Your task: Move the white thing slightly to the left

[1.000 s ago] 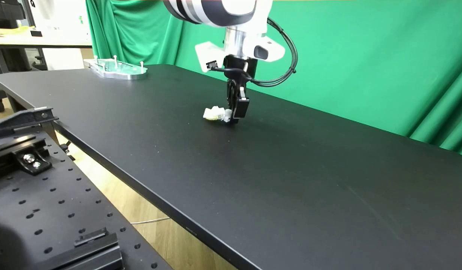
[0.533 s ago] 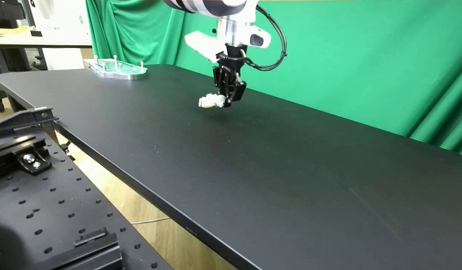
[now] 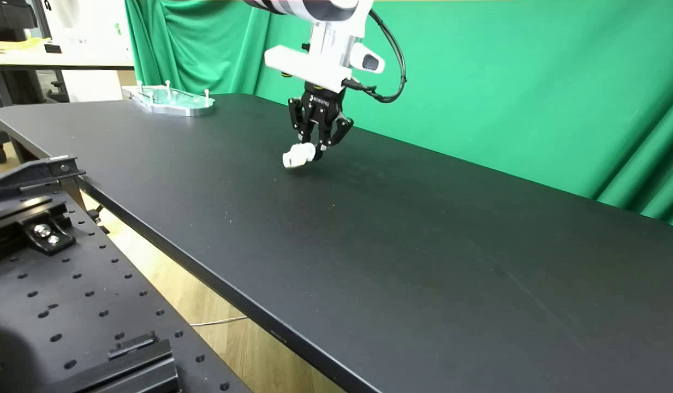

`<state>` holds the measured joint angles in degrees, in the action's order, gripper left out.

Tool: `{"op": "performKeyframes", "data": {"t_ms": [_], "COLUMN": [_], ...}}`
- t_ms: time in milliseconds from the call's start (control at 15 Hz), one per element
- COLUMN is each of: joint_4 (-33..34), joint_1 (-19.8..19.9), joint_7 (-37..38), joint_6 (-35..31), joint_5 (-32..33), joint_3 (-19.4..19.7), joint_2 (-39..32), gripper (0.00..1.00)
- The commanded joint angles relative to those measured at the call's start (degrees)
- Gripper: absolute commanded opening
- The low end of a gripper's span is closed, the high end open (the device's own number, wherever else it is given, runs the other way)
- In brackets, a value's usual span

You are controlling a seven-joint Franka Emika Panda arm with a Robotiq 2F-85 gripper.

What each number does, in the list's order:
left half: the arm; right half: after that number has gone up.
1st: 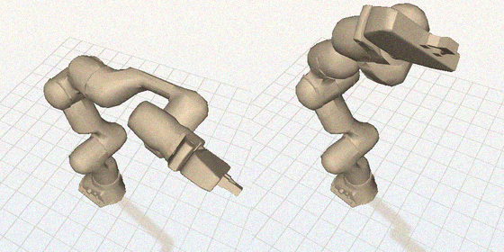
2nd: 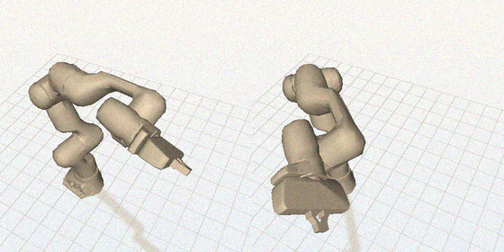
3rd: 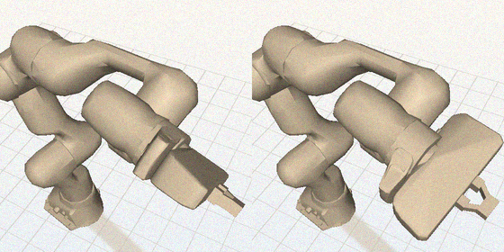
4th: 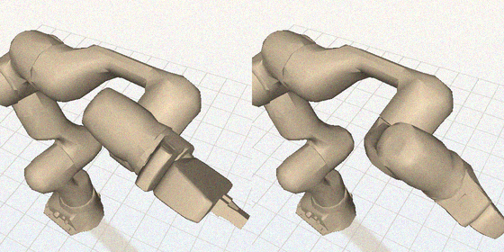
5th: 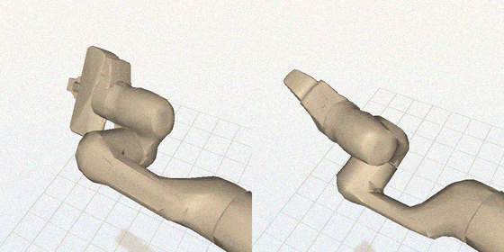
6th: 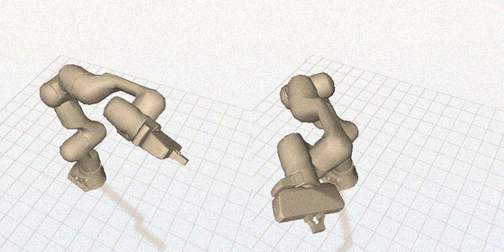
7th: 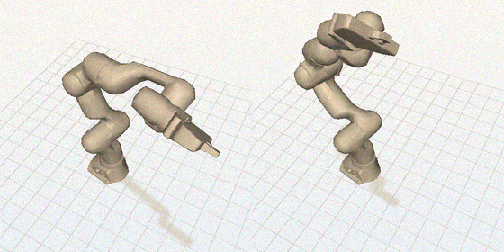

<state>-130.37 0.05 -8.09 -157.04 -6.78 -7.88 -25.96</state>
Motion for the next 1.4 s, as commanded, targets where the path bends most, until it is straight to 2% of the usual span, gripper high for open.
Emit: {"op": "performKeyframes", "data": {"t_ms": [0,200,333,600,733,1000,1067,1133,1333], "joint_4": [0.8,-1.0,-2.8,-6.8,-8.6,-11.0,-11.3,-11.5,-12.6], "joint_1": [0.0,-1.6,-3.8,-10.4,-15.3,-27.5,-29.6,-31.3,-33.5], "joint_7": [-5.9,-6.1,-3.0,5.1,12.2,27.9,31.7,35.6,45.4], "joint_6": [2.4,-1.9,-6.7,-14.0,-14.5,-10.0,-8.4,-6.6,-0.3], "joint_5": [5.7,11.0,14.7,21.2,24.0,29.6,31.1,32.7,37.5], "joint_3": [0.8,2.3,4.5,12.0,17.7,31.3,33.6,35.4,36.6], "joint_2": [1.0,2.8,4.5,9.1,12.0,17.4,18.8,20.0,24.3], "gripper": [0.68,0.88,1.00,1.00,1.00,1.00,1.00,1.00,1.00]}}
